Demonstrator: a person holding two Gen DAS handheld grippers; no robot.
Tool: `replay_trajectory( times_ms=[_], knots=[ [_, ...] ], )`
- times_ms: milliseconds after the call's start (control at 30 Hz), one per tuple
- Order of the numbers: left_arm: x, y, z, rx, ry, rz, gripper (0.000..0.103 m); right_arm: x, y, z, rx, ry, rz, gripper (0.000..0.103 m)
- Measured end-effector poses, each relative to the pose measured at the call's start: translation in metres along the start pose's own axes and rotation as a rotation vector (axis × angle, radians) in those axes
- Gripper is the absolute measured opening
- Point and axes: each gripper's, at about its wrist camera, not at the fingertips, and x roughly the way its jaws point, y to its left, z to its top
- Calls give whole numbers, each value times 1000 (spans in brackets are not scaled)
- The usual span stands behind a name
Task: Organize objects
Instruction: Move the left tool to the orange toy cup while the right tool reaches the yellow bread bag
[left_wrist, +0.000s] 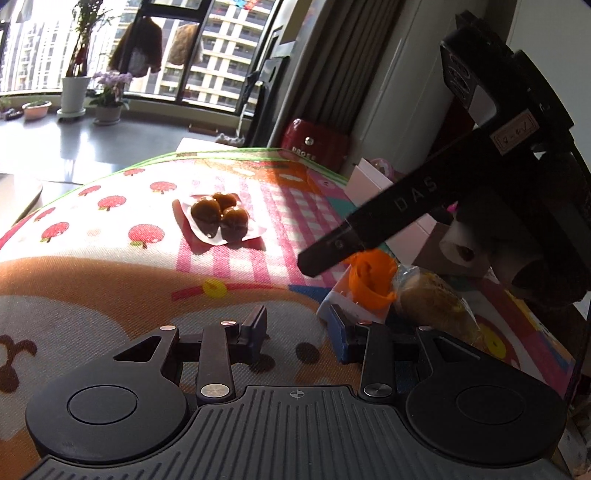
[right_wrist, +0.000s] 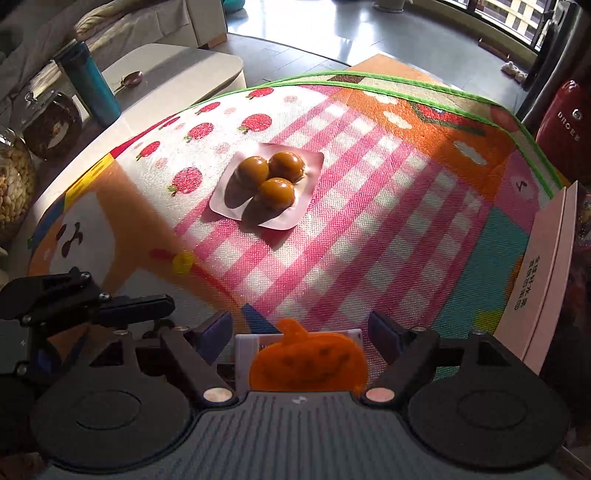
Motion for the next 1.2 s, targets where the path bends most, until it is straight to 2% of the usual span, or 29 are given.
replay_trajectory(
  times_ms=[100,167,200,300,400,433,467,567,767,833,867,900,967,1033,1133,1200],
  knots=[
    [2,-7,-1,18,16,-7,39,-10,6,12,31,-92,2,87],
    [2,-10,-1,23,31,14,39,-3,8,31,68,-133,7,92],
    [2,-9,-1,16,35,29,38,12,6,47,96,-149,5,95],
    [1,-6,1,-9,39,59,31,51,11,79,112,-160,-46,96],
    [-1,-6,1,1,42,66,31,75,13,92,123,-136,-66,86],
    [-1,-6,1,3,43,65,32,74,18,91,89,-148,-75,76],
    [-1,-6,1,6,41,63,32,70,22,88,52,-152,-75,76],
    [-1,-6,1,10,39,36,33,60,24,68,17,-125,-61,76],
    [1,-18,0,52,47,-5,33,16,-2,-11,39,-108,-80,74],
    [1,-24,1,63,43,-20,33,-14,-12,-36,57,-167,-92,77],
    [3,-27,1,73,44,-34,33,-34,-17,-50,68,-215,-108,84],
    [4,-32,1,87,46,-49,33,-53,-22,-65,79,-265,-145,90],
    [9,-47,1,135,51,-87,33,-79,-31,-92,91,-334,-236,94],
    [11,-64,0,191,54,-124,33,-92,-42,-114,124,-344,-297,96],
    [19,-92,-6,277,70,-162,34,-96,-56,-147,179,-325,-255,97],
    [21,-101,-7,315,82,-152,36,-91,-53,-165,180,-326,-207,101]
  ],
)
